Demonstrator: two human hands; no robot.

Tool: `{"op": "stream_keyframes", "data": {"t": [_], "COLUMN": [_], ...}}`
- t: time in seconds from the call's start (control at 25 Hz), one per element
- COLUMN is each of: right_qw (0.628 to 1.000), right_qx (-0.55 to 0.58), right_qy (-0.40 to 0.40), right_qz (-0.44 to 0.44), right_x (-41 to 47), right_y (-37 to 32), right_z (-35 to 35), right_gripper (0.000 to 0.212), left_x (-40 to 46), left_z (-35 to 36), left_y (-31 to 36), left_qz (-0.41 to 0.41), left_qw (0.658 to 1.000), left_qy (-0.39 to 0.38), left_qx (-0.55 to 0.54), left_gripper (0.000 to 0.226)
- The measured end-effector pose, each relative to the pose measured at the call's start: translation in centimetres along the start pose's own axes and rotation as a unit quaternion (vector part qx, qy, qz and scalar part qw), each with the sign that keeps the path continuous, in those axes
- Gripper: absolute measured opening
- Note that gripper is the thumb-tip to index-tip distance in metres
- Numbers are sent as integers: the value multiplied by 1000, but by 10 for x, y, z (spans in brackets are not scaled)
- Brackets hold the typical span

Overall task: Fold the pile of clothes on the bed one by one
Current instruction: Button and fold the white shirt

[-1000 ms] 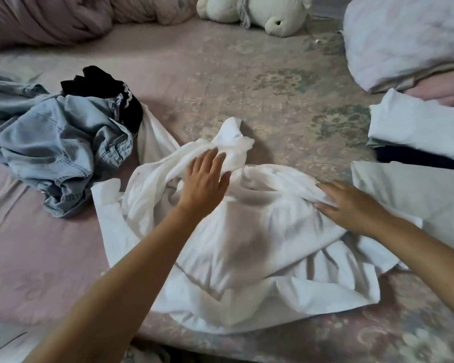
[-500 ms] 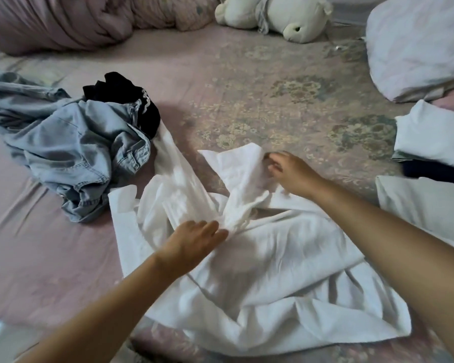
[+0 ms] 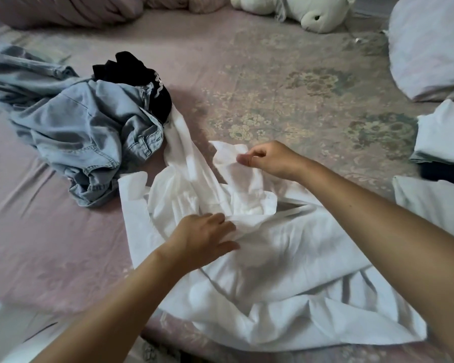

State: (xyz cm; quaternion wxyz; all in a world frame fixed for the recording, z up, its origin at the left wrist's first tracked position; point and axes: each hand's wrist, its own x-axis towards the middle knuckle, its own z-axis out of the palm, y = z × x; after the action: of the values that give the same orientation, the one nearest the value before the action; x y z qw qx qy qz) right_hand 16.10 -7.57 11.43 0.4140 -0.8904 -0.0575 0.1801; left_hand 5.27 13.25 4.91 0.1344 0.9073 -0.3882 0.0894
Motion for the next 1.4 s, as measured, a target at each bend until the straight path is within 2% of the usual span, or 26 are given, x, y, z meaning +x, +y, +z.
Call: {"op": "stream_keyframes", "data": {"t": [0.08, 0.2, 0.32, 0.4, 0.48, 0.52, 0.56, 0.6, 0.68, 0.76, 0.8, 0.88, 0.92, 1.0, 1.08, 1.12, 1.2, 1.24, 1.28, 1.32, 1.36, 1.4], "right_qw": [999, 996, 993, 993, 994, 994, 993, 993, 995, 987, 971, 897, 849, 780, 749, 748, 783, 807, 824, 824, 806, 779], "right_qx": [-9, -20, -25, -16, -16, -18, -13, 4, 37, -65, -166, -403, -493, -573, -581, -577, -529, -496, -475, -478, -510, -550], "right_qy": [16, 58, 32, 9, -28, -55, -81, -87, -19, 64, 59, -28, -63, -114, -162, -174, -163, -151, -152, -163, -176, -188], "right_qz": [-38, -68, -107, -114, -103, -96, -90, -86, -94, -134, -162, -179, -180, -225, -273, -278, -284, -282, -269, -257, -244, -236], "right_x": [-6, -32, -63, -79, -90, -93, -95, -93, -79, -49, -29, 5, 18, 33, 34, 31, 23, 18, 14, 9, 6, 5], "right_y": [-3, -5, -2, 2, 4, 5, 4, 3, -1, -6, -11, -28, -39, -55, -55, -51, -41, -39, -40, -42, -44, -46], "right_z": [4, 23, 43, 51, 52, 51, 47, 41, 25, 11, 7, 7, 9, 20, 27, 26, 18, 14, 12, 12, 14, 16], "right_gripper": [18, 6, 5, 6, 8, 12, 16, 18, 16, 27, 44, 77, 83, 69, 35, 22, 14, 21, 40, 63, 80, 83], "left_x": [18, 42, 53, 55, 54, 53, 52, 50, 47, 45, 44, 42, 41, 41, 40, 40, 39, 39, 38, 38, 37, 37], "left_z": [-15, -21, -17, -16, -21, -25, -27, -28, -28, -30, -30, -30, -30, -34, -35, -37, -40, -42, -43, -44, -46, -47], "left_y": [8, 1, -6, -6, -3, 1, 2, 3, 6, 6, 6, 9, 11, 13, 9, 6, 5, 6, 8, 9, 11, 11], "left_qz": [-121, -331, -482, -545, -566, -564, -555, -543, -513, -485, -470, -443, -432, -411, -393, -386, -367, -350, -328, -304, -281, -263], "left_qw": [986, 908, 793, 695, 606, 589, 593, 613, 670, 714, 732, 764, 774, 783, 784, 788, 804, 813, 824, 835, 844, 850], "left_qy": [57, 126, 140, 110, 69, 58, 54, 58, 70, 68, 66, 47, 35, 19, 15, 12, 7, 4, -1, -8, -13, -14], "left_qx": [-98, -225, -345, -456, -555, -577, -581, -571, -531, -500, -489, -467, -462, -467, -480, -479, -468, -464, -461, -458, -456, -455], "left_gripper": [41, 34, 44, 44, 29, 18, 10, 6, 9, 8, 8, 12, 13, 14, 19, 25, 30, 30, 29, 26, 23, 24]}}
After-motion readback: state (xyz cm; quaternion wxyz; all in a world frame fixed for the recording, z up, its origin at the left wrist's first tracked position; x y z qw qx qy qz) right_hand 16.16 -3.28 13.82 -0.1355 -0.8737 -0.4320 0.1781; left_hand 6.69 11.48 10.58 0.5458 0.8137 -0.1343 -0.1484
